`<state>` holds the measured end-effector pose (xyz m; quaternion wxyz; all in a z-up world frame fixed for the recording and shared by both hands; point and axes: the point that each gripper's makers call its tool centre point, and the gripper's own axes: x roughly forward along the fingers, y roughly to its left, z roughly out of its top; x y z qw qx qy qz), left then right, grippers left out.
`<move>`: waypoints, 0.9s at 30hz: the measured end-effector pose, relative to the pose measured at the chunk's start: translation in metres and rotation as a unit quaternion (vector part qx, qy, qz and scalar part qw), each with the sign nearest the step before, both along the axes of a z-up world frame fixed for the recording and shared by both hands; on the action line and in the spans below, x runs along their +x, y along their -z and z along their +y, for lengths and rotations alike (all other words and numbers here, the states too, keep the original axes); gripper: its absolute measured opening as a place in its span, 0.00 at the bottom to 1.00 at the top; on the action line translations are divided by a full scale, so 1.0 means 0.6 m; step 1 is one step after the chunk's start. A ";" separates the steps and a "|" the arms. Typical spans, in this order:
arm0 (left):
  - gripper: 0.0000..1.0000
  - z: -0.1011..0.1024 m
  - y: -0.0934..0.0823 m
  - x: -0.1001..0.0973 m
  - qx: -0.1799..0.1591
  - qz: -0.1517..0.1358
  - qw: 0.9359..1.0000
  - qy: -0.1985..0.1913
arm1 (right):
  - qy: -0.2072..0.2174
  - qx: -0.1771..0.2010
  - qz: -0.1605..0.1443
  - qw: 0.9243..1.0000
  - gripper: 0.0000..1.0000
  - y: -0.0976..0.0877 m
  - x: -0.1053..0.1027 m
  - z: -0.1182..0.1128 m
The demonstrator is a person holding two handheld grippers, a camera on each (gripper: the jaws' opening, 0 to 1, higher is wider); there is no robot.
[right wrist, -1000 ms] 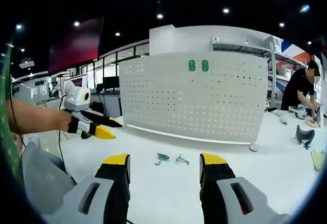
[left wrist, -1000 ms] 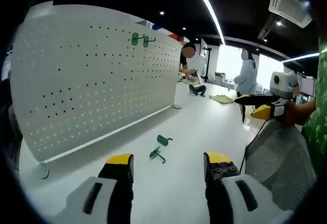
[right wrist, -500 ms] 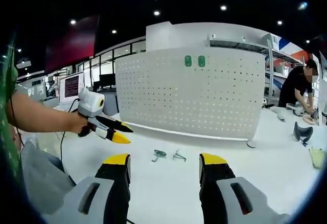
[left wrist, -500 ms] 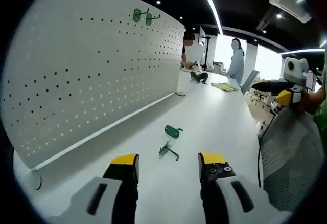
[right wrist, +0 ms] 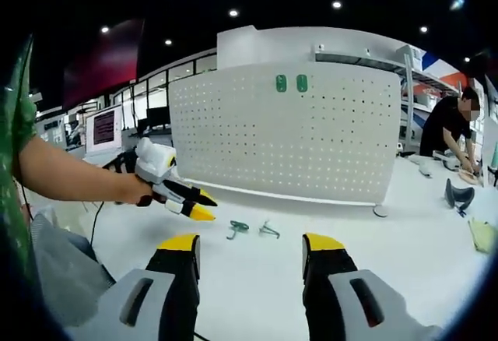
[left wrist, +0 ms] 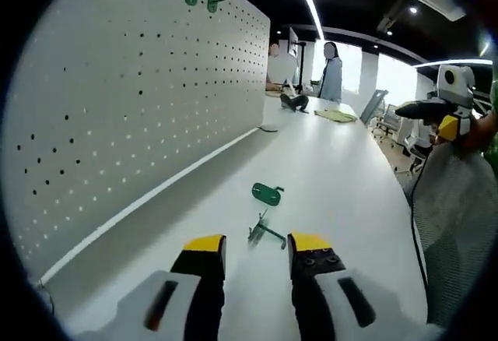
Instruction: Insert the hook assembly into the mounting plate slot until the hook locks in place.
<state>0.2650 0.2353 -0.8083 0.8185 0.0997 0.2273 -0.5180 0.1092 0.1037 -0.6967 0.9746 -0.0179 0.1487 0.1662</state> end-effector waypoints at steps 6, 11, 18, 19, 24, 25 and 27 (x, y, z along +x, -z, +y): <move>0.29 -0.015 0.020 0.010 0.003 0.005 1.000 0.011 | 0.006 -0.001 0.007 1.000 0.52 0.006 0.001 -0.005; 0.23 -0.022 0.034 0.012 0.009 0.000 1.000 0.026 | 0.010 -0.002 0.011 1.000 0.51 0.008 0.001 -0.007; 0.18 -0.031 0.042 0.016 0.010 -0.010 0.999 0.036 | 0.012 -0.003 0.015 1.000 0.50 0.012 0.001 -0.008; 0.17 -0.032 0.044 0.016 0.009 -0.011 0.999 0.038 | 0.012 -0.002 0.015 1.000 0.50 0.012 0.001 -0.008; 0.13 -0.036 0.050 0.018 0.010 -0.013 0.999 0.045 | 0.014 -0.003 0.020 1.000 0.49 0.015 0.001 -0.009; 0.13 -0.038 0.050 0.017 0.010 -0.014 0.999 0.046 | 0.014 -0.004 0.021 1.000 0.49 0.016 0.001 -0.009; 0.11 -0.040 0.050 0.018 0.006 -0.013 0.999 0.046 | 0.013 -0.005 0.022 1.000 0.49 0.017 0.001 -0.008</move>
